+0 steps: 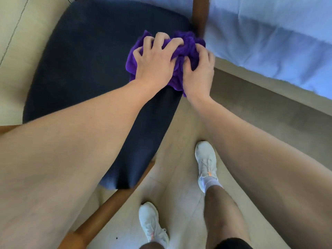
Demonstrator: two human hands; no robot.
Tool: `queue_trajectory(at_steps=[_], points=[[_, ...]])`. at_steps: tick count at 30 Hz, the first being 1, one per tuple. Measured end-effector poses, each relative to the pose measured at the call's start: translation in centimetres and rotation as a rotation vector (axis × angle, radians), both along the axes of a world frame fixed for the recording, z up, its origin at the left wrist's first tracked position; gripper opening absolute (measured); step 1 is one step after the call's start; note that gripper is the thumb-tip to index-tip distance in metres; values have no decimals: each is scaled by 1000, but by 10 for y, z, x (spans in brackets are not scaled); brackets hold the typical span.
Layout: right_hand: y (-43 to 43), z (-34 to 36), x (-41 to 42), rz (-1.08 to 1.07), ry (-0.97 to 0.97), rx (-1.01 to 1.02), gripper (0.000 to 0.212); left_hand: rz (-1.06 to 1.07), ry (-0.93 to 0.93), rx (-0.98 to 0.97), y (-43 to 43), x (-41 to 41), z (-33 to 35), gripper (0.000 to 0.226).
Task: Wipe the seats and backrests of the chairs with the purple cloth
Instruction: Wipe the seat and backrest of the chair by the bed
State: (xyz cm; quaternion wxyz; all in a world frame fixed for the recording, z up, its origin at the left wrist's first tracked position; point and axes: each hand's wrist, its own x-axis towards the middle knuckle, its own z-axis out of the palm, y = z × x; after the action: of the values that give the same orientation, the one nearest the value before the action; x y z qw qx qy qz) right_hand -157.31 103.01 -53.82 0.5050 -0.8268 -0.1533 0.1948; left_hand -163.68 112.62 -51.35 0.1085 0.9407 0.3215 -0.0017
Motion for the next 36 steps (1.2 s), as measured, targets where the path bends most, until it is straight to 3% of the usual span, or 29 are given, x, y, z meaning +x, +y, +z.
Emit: queue_trajectory(at_steps=[8, 20, 28, 33, 36], points=[[-35, 7, -74, -71, 41, -12, 36, -129, 134, -116, -20, -55, 25, 33], [-110, 27, -249, -62, 192, -81, 39, -306, 515, -299, -66, -178, 64, 20], [-138, 29, -303, 75, 204, -105, 35, -389, 903, -411, -73, -199, 77, 33], [-141, 36, -282, 174, 184, -169, 31, -389, 864, -407, -75, -200, 76, 32], [-138, 48, -266, 83, 186, -129, 30, -315, 689, -399, -73, -201, 79, 34]])
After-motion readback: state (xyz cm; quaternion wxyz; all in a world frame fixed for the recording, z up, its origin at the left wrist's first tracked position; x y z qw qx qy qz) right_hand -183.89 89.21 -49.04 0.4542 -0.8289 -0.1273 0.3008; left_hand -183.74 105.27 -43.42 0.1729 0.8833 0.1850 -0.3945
